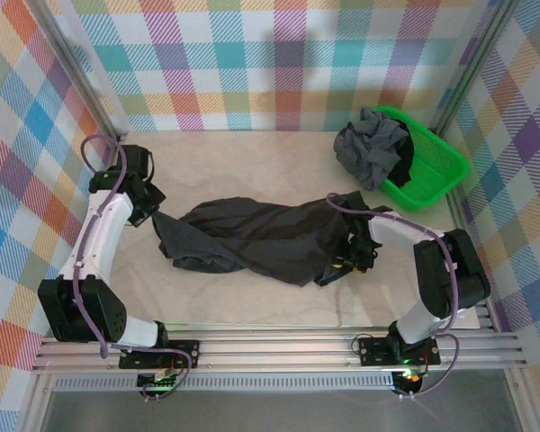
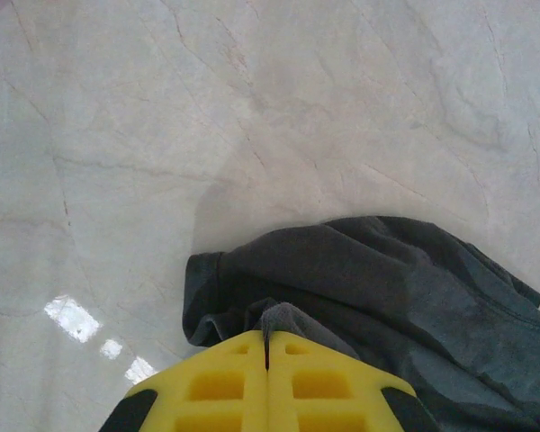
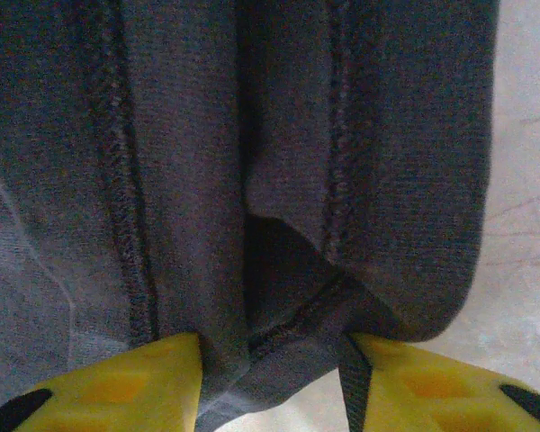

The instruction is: Fold and stack the t-shirts

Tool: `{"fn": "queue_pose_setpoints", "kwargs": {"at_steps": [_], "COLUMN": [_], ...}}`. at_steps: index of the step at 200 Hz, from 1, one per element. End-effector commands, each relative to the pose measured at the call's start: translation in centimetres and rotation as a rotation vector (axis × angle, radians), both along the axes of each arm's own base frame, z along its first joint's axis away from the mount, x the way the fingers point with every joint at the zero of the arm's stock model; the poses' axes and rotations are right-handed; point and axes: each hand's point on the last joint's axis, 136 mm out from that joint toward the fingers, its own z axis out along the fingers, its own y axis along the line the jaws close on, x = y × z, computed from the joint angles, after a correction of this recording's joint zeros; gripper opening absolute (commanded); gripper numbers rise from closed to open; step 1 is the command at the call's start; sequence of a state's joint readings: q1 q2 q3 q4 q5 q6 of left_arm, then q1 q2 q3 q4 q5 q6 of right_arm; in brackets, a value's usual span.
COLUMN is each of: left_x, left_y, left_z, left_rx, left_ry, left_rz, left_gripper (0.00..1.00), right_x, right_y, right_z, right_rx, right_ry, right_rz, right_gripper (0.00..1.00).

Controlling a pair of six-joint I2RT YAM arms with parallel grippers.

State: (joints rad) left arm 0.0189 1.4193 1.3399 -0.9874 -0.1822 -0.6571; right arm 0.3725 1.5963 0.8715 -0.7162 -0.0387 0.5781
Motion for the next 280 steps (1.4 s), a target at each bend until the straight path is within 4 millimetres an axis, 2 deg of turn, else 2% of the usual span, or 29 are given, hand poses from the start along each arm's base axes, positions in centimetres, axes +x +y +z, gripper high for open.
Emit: {"fn": "queue_pose_setpoints", "kwargs": {"at_steps": [1, 9, 22, 30, 48, 88, 136, 158, 166, 183, 211, 253, 265, 280], "left_x": [0.8, 0.8, 0.9, 0.9, 1.0, 1.3, 2.2, 2.5, 2.8, 3.5, 4.5, 4.7, 4.8, 4.8], "left_y": [0.5, 0.5, 0.5, 0.5, 0.5, 1.4, 1.8, 1.9, 1.9, 1.3, 0.2, -0.3, -0.3, -0.4], "left_z": [0.7, 0.6, 0.4, 0.4, 0.3, 1.2, 1.9, 2.2, 2.2, 1.9, 1.0, 0.4, 0.4, 0.3], "left_rx": [-0.001, -0.001, -0.001, -0.001, 0.002, 0.043, 0.054, 0.055, 0.051, 0.018, -0.043, -0.067, -0.07, -0.075], "left_ry": [-0.029, -0.027, -0.025, -0.025, -0.025, -0.039, -0.061, -0.078, -0.085, -0.099, -0.104, -0.103, -0.105, -0.105], "left_rz": [0.01, 0.009, 0.009, 0.01, 0.009, 0.033, 0.054, 0.064, 0.065, 0.055, 0.031, 0.018, 0.015, 0.013], "left_gripper": [0.0, 0.0, 0.0, 0.0, 0.0, 0.0, 0.0, 0.0, 0.0, 0.0, 0.0, 0.0, 0.0, 0.0], "right_x": [0.5, 0.7, 1.1, 1.5, 2.8, 5.9, 7.2, 7.5, 7.5, 6.8, 5.0, 2.5, 2.3, 2.6], "right_y": [0.1, 0.1, -0.7, -1.4, -3.4, -7.3, -11.7, -12.2, -12.0, -11.4, -8.3, 0.0, 1.4, 1.8], "right_z": [-0.5, -0.6, -0.9, -1.2, -1.0, 1.3, 2.6, 3.1, 3.2, 3.3, 4.3, 5.3, 5.1, 4.1], "right_rx": [0.002, -0.001, -0.016, -0.024, -0.036, -0.048, -0.096, -0.104, -0.096, -0.064, -0.013, 0.178, 0.184, 0.181], "right_ry": [0.004, 0.001, 0.001, -0.001, -0.013, -0.064, -0.075, -0.087, -0.092, -0.096, -0.138, -0.196, -0.193, -0.175], "right_rz": [-0.023, -0.026, -0.043, -0.06, -0.099, -0.153, -0.245, -0.261, -0.265, -0.287, -0.267, -0.236, -0.234, -0.273], "right_gripper": [0.37, 0.31, 0.08, 0.0, 0.0, 0.0, 0.0, 0.02, 0.08, 0.3, 0.47, 0.58, 0.59, 0.58]}}
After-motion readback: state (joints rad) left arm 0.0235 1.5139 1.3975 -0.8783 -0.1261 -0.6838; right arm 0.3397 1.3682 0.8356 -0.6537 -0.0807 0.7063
